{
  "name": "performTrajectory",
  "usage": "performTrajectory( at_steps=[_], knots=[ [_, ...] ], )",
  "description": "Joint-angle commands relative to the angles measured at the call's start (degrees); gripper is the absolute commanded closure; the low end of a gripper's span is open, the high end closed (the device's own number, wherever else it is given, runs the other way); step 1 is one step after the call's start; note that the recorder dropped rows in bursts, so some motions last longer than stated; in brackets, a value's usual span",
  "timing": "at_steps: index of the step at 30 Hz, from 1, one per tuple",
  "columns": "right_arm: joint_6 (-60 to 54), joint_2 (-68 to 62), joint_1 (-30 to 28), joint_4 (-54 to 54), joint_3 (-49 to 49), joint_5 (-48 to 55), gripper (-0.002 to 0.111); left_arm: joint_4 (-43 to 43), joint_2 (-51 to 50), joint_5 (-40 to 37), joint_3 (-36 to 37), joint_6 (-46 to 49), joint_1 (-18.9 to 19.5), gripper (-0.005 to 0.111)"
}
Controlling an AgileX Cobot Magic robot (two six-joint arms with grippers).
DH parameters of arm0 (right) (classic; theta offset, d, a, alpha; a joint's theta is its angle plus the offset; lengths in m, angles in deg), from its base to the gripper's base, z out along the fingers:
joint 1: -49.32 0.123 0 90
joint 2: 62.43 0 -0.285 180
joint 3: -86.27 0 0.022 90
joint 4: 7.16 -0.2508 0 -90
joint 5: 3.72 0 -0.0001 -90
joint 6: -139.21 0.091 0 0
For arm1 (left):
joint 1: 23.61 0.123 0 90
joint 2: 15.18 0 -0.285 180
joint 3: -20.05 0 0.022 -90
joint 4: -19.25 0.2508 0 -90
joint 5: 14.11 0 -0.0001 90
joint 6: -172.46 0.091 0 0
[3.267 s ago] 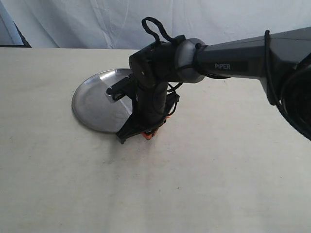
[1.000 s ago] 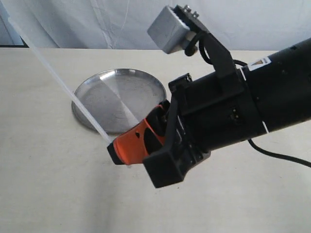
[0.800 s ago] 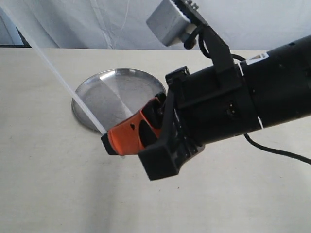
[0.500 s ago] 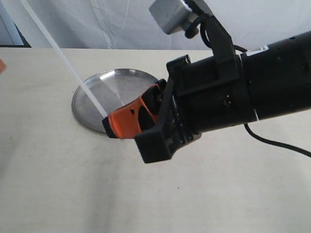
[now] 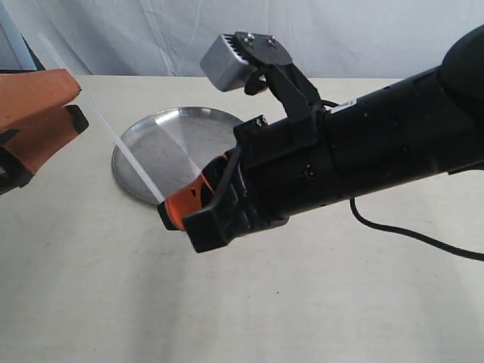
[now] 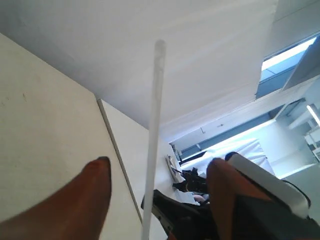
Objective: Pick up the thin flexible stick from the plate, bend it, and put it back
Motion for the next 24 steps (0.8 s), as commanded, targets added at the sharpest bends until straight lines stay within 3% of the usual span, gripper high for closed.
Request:
performTrajectory(
  at_steps=[1,6,8,10,14,24],
  knots=[
    [0.0,0.0,0.0,-0.3,0.2,2.9,0.109,-1.3,-0.1,-4.3,-0.3,-0.1,0.0,0.049],
    [0.0,0.0,0.0,-0.3,0.2,5.1,0.109,-5.5,-0.1,-4.7,-0.3,0.1,0.0,0.049],
    [0.0,0.0,0.0,-0.3,0.2,7.1,0.109,-6.8,-0.1,-4.7,-0.3,2.6,0.0,0.056],
    [0.0,0.0,0.0,-0.3,0.2,7.9,0.109,-7.1,-0.1,-4.7,-0.3,5.4,0.0,0.069],
    [-0.1,0.0,0.0,-2.3,0.2,7.9,0.109,-6.6,-0.1,-3.4,-0.3,8.5,0.0,0.107],
    [-3.2,0.0,0.0,-10.2,-0.1,10.0,0.109,-2.4,-0.1,-2.9,-0.3,15.8,0.0,0.106]
  ],
)
